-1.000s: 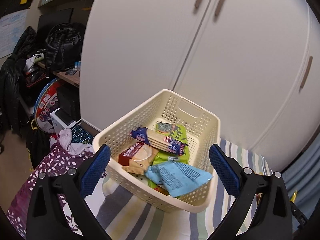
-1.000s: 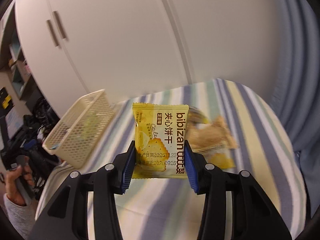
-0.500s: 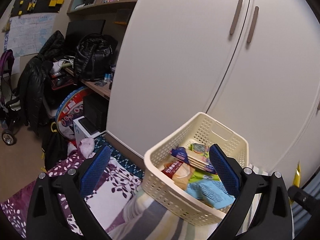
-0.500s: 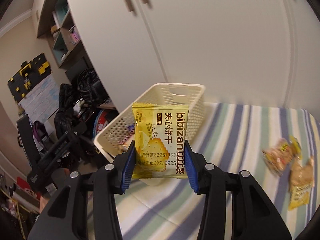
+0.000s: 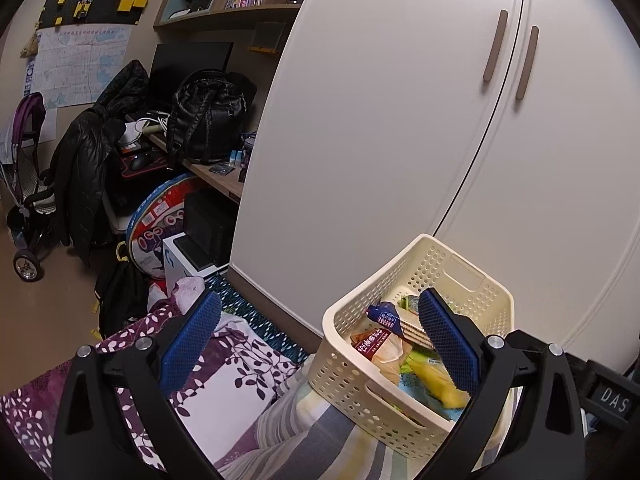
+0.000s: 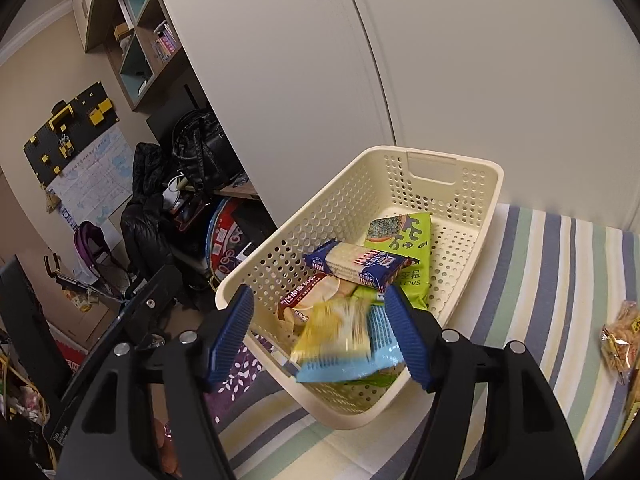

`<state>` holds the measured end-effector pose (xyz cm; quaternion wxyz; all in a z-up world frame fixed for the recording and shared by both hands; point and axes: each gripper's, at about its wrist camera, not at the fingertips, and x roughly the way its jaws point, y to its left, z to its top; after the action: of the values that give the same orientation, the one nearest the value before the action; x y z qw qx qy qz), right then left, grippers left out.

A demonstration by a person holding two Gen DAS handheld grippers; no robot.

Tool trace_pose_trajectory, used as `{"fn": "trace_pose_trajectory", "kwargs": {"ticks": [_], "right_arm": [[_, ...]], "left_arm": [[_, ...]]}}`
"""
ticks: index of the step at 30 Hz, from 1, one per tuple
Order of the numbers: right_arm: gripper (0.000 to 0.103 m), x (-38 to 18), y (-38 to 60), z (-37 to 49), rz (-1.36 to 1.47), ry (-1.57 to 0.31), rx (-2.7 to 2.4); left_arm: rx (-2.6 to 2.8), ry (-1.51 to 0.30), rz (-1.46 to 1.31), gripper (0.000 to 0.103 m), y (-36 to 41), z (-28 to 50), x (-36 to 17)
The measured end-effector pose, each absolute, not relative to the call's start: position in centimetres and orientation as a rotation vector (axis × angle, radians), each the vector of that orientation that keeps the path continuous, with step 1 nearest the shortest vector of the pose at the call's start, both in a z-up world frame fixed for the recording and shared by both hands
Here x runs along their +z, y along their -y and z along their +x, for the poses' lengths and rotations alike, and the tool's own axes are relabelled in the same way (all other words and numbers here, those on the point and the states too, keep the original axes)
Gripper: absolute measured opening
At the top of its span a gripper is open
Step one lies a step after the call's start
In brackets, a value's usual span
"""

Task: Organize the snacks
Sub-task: 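Carry the yellow bibizan packet into the basket and release it with the right tool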

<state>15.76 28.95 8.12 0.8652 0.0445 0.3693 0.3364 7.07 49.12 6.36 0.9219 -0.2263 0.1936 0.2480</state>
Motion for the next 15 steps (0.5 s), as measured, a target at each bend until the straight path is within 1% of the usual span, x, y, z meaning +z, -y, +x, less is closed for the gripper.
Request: {"fn": "trace_pose_trajectory", "kwargs": {"ticks": [15], "right_arm": [[0.068,6.8,-23.2,14.6,0.123,-0.769,0.595]], "left_arm": [[0.507,-0.392,-0.416,0.100,-47.6,7.1,6.6]]}}
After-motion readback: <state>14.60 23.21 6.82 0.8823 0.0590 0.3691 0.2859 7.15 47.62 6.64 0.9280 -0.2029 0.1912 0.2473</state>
